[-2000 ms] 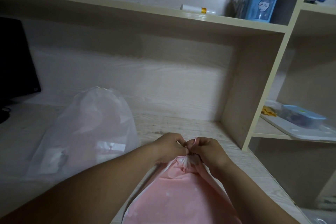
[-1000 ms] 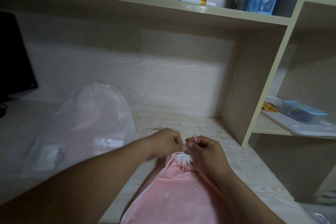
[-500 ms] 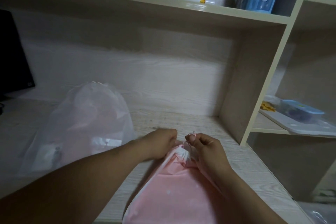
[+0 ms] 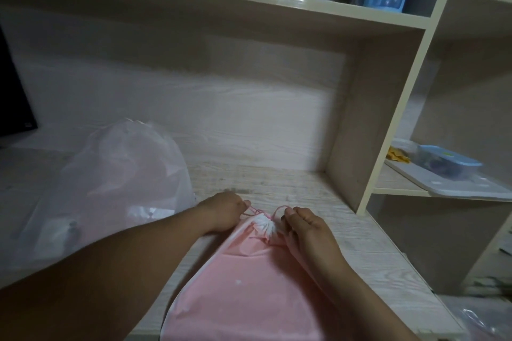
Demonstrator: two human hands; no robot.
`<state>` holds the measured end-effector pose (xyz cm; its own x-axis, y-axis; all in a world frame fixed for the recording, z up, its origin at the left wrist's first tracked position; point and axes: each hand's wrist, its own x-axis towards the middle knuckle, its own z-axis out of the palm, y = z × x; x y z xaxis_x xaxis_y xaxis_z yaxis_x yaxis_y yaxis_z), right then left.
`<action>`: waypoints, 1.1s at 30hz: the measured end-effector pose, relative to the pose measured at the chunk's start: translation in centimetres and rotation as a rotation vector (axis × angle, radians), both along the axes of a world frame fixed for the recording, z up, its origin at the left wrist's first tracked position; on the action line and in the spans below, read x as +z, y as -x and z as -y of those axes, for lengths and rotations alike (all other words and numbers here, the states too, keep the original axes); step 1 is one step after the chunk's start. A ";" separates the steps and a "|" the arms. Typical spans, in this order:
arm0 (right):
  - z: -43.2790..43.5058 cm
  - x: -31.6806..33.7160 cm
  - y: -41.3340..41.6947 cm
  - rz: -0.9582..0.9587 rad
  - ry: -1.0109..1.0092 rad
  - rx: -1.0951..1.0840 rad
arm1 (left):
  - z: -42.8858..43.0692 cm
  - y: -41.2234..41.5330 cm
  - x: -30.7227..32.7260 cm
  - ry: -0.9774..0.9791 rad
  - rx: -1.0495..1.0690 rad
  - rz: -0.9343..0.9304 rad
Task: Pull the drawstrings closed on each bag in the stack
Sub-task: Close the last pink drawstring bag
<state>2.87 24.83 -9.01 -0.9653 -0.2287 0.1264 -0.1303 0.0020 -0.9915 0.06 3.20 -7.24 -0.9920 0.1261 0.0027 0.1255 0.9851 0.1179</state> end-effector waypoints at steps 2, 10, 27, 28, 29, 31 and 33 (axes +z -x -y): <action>-0.2 0.1 -0.1 0.033 0.043 0.003 | -0.1 0.0 0.1 0.027 0.028 -0.014; -1.2 0.0 -0.6 0.007 -0.055 -0.117 | -0.1 -0.9 -0.6 0.251 0.093 -0.203; -1.7 1.4 -0.2 -0.036 -0.073 -0.068 | -2.7 -4.0 5.5 -0.493 0.118 0.066; -1.5 1.2 -0.2 -0.056 -0.089 -0.055 | -3.7 -4.9 4.7 -0.465 0.077 0.118; -1.3 1.3 -0.3 -0.071 -0.123 -0.038 | -4.5 -5.6 3.8 -0.425 0.043 0.144; -1.1 1.3 -0.7 -0.095 -0.231 -0.006 | -5.1 -5.8 2.0 -0.354 0.020 0.102; -1.3 0.8 -0.7 -0.125 -0.351 -0.022 | -4.9 -5.2 0.9 -0.376 0.002 0.051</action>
